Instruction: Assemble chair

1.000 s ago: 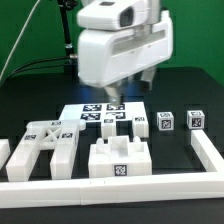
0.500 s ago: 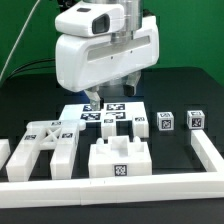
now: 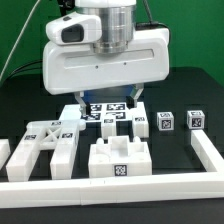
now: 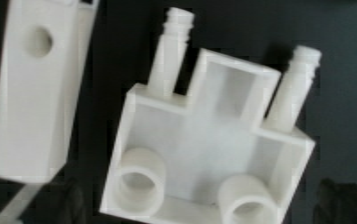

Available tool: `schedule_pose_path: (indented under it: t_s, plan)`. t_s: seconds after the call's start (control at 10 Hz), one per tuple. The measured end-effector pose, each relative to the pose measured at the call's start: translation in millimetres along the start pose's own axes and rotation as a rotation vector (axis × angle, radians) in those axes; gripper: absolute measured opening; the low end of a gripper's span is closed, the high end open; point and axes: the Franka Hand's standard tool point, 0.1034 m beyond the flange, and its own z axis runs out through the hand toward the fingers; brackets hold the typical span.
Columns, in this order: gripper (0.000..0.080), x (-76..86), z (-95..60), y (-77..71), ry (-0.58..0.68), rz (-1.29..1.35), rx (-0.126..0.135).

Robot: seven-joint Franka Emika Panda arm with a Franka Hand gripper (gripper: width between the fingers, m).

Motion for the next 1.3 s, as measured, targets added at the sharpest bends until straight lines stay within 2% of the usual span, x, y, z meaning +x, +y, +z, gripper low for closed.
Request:
schedule_pose_path:
  t_s: [0.4, 0.6, 1.0, 1.2, 1.3]
  plan:
    - [0.0650, -0.1, 3.3, -4.3, -0.004, 0.207, 0.015]
    - [0.0650, 3.8, 20.9, 15.4, 0.004, 0.213, 0.002]
    - [0.0650, 8.0, 64.4, 15.4, 0.078, 0.133, -0.018]
    - [0.0650, 8.3, 73.6, 14.2, 0.096, 0.118, -0.021]
    - [0.0650, 9.6, 77.9, 22.9, 0.094, 0.097, -0.018]
